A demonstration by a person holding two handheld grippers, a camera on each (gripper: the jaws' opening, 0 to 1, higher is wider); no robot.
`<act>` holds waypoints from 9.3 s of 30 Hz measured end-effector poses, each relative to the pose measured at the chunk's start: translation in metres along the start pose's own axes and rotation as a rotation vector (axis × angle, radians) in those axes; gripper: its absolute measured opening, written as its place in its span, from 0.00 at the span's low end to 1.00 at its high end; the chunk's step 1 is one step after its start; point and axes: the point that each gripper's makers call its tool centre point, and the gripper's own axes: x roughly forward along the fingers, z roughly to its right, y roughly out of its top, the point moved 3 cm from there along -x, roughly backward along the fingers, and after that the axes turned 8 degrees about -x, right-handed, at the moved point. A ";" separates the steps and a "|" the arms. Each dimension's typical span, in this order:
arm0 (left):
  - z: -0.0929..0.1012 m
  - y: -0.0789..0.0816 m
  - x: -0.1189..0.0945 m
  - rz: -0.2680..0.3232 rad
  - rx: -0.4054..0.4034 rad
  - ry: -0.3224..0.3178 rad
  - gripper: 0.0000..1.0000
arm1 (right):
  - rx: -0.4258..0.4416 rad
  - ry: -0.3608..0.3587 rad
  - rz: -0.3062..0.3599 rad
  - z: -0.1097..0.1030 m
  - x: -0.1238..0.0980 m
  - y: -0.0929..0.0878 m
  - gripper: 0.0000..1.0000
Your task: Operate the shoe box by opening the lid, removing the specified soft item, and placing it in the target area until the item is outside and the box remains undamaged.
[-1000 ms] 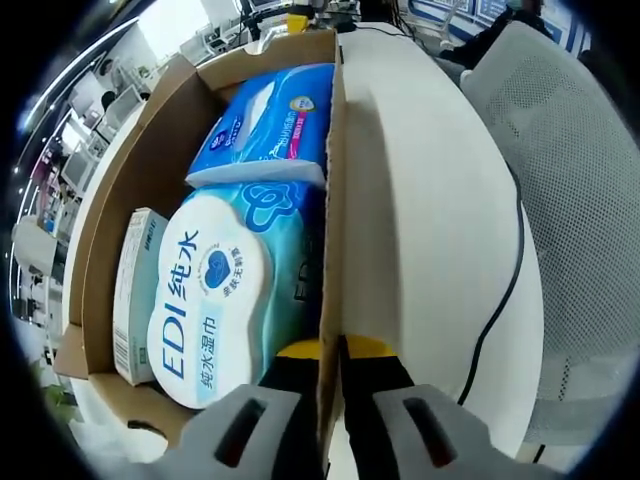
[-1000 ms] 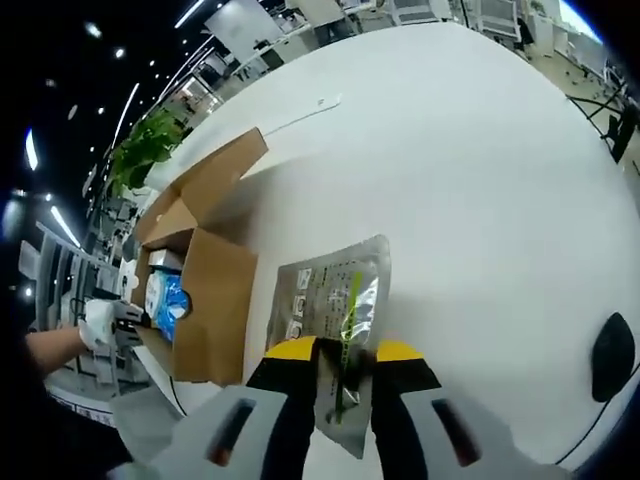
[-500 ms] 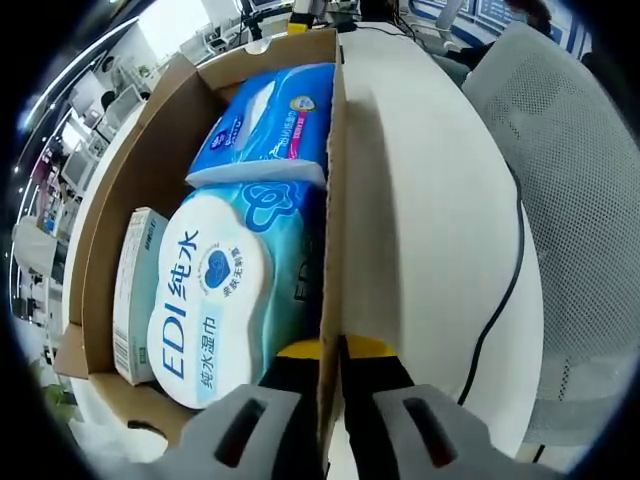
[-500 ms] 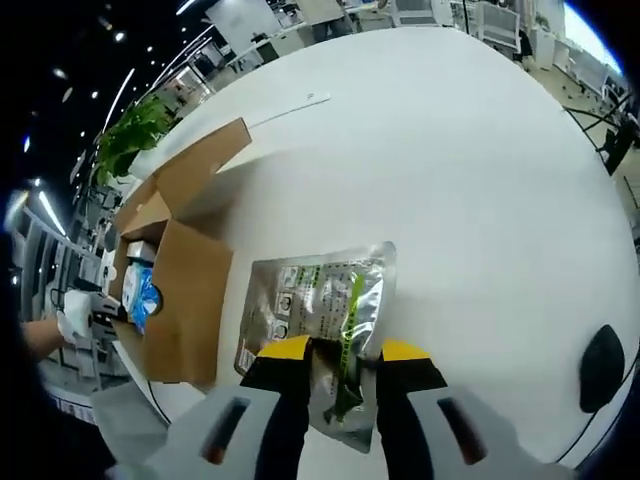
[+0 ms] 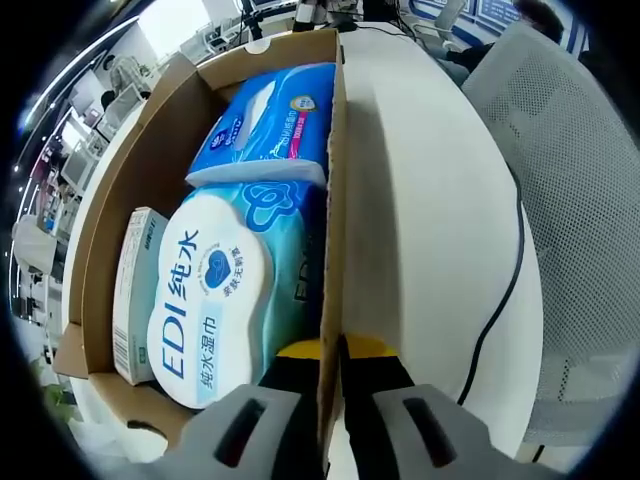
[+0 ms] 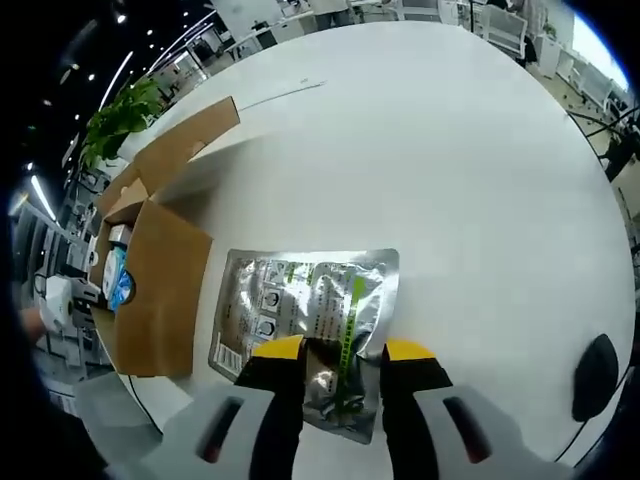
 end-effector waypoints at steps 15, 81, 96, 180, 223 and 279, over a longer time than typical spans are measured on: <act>0.004 0.000 0.001 -0.001 -0.004 0.000 0.02 | -0.170 -0.116 0.049 0.007 -0.013 0.000 0.28; -0.006 0.004 -0.002 0.003 -0.004 0.000 0.02 | -0.289 -0.200 0.219 -0.036 0.005 -0.009 0.65; -0.008 0.003 -0.003 0.002 -0.006 0.000 0.02 | -0.304 -0.182 0.254 -0.039 0.019 -0.002 0.62; -0.005 0.003 -0.001 -0.001 -0.020 -0.002 0.02 | -0.333 -0.154 0.171 -0.010 0.046 0.083 0.61; -0.003 0.000 -0.002 0.003 -0.016 -0.002 0.02 | -0.442 -0.170 0.212 -0.054 -0.057 0.063 0.61; -0.002 -0.004 -0.005 0.006 -0.012 0.000 0.02 | -1.559 -0.032 -0.156 -0.196 -0.089 0.076 0.58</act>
